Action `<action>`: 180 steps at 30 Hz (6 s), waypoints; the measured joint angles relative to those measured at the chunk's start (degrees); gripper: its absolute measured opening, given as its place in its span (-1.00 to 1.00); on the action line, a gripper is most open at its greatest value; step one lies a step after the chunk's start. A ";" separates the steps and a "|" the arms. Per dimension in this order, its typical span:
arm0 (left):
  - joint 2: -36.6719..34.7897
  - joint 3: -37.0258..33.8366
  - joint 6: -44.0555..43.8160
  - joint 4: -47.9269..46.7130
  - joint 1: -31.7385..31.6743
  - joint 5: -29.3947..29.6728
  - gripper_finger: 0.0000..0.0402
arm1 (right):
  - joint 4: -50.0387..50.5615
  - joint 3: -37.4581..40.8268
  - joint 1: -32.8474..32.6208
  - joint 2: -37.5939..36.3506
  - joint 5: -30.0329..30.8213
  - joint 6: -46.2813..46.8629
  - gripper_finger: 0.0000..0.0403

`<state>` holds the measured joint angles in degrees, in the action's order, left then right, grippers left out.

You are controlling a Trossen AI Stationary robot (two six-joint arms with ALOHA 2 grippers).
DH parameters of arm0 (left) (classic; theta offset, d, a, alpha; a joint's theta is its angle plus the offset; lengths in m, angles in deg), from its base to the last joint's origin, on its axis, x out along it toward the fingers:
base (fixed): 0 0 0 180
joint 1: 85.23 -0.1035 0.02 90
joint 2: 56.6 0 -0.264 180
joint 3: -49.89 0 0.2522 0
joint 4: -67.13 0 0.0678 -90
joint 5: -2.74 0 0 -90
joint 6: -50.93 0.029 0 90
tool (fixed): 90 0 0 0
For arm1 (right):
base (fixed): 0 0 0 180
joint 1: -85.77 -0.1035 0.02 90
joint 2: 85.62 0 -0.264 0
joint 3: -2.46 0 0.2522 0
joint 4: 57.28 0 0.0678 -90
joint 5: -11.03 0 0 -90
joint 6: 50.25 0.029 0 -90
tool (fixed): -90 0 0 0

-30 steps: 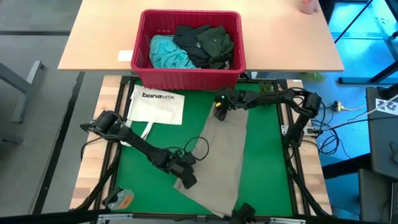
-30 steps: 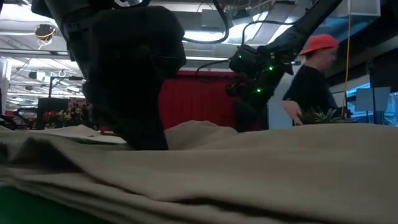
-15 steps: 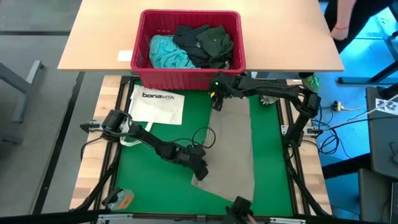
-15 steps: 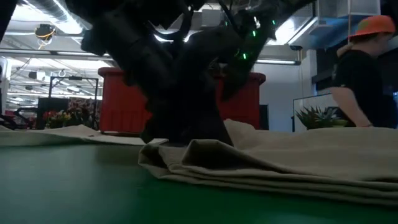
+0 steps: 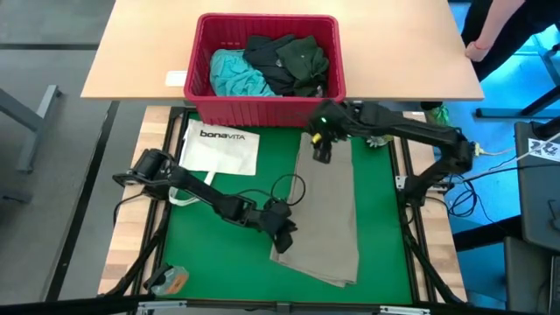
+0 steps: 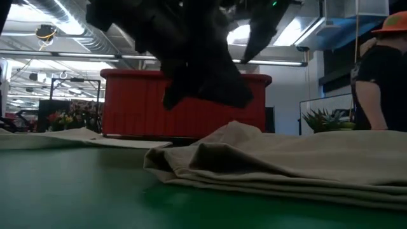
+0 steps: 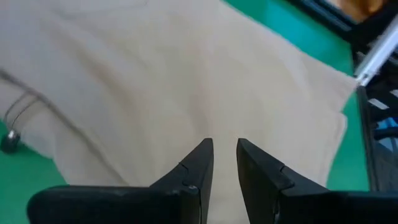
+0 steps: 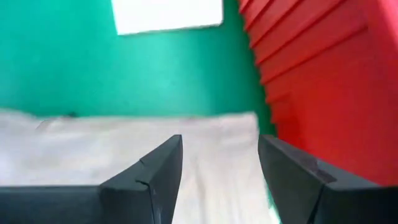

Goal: Fold Laundry from Bin
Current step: Fold the light brown shorts

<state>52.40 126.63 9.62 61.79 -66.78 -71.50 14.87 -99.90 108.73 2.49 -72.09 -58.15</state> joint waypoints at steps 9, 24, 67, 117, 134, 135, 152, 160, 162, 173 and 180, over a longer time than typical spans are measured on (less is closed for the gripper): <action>-3.17 0.09 13.62 0.99 0.78 -3.00 -0.66 | 7.87 4.82 -19.97 -9.95 -0.44 13.85 0.04; -3.19 0.11 22.41 3.40 0.15 -9.72 -0.48 | -5.27 23.19 -58.20 -11.27 1.51 47.25 0.04; 1.33 0.17 56.47 -7.95 10.15 -7.54 0.08 | -25.75 23.87 -71.37 12.33 7.26 47.94 0.04; 3.69 0.46 66.58 -7.27 11.77 -2.96 0.08 | -28.57 23.78 -71.28 21.03 8.54 48.11 -0.31; 4.00 0.50 65.47 -11.65 9.31 -0.72 0.03 | -28.59 23.82 -71.29 21.10 8.53 48.11 -0.31; 4.00 0.50 65.47 -11.66 9.14 -1.20 0.00 | -28.59 23.82 -71.30 21.11 8.61 48.11 -0.33; 4.06 0.50 52.33 -10.20 9.87 -3.30 -0.96 | -26.09 21.66 -71.30 21.05 10.05 49.89 -0.88; 1.27 0.50 42.27 -8.83 12.37 -2.18 -0.99 | -18.67 16.42 -71.39 21.01 8.48 47.78 -0.94; 0.42 0.50 39.56 -8.75 13.34 -1.50 -0.99 | -18.43 15.69 -71.39 21.01 8.03 47.02 -0.93; -0.40 0.50 26.53 -2.88 20.17 -1.42 -1.00 | -13.72 6.64 -74.36 20.89 6.56 44.75 -0.94; -1.81 0.56 25.57 3.30 21.80 1.24 -1.00 | -0.20 -5.53 -74.29 20.79 10.31 40.56 -0.97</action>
<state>50.58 127.19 35.19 65.09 -44.98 -70.26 14.67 -105.43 34.45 23.28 -61.78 -17.59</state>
